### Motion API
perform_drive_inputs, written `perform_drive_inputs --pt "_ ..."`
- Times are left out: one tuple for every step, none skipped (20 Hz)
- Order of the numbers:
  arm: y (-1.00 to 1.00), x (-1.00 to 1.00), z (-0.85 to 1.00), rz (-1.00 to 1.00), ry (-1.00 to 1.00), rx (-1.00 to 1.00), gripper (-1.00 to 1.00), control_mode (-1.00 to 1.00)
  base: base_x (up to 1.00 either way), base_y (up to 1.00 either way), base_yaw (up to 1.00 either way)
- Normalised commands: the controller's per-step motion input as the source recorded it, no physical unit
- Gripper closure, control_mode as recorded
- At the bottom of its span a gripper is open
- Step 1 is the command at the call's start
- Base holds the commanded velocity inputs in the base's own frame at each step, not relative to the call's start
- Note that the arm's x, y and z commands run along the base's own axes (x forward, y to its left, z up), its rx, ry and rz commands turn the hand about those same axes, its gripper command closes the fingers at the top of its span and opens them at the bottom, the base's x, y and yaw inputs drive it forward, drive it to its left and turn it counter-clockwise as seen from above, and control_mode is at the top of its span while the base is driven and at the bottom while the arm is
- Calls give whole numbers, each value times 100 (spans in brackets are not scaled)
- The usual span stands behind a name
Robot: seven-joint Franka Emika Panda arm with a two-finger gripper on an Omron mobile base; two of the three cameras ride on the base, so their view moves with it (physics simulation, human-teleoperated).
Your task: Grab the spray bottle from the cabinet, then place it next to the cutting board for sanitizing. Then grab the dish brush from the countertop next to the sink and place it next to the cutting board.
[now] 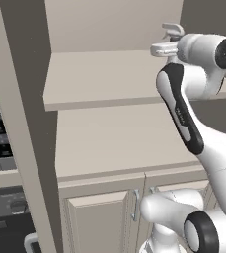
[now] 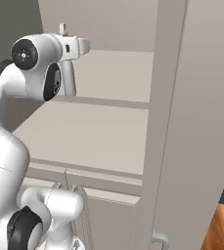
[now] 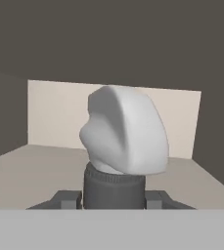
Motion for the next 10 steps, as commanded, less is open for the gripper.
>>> perform_drive_inputs --pt "0 -100 43 0 35 0 100 -100 0 0 0" --pt "0 -100 36 0 40 0 100 -100 0 0 0" --pt "0 -100 24 0 41 0 100 -100 0 0 0" --pt "-2 -100 0 0 32 0 100 -100 0 0 0" --pt "-5 -100 -4 0 5 0 100 -100 0 0 0" --pt "-10 -100 -13 0 0 0 100 -100 0 0 0" --pt "-11 -100 -24 0 -6 0 100 -100 0 0 0" --pt "0 -100 -34 0 -11 0 100 -100 0 0 0" --pt "0 -100 -41 0 -15 3 100 -100 0 0 0" --pt "0 -100 -45 0 -16 5 100 -100 0 0 0"
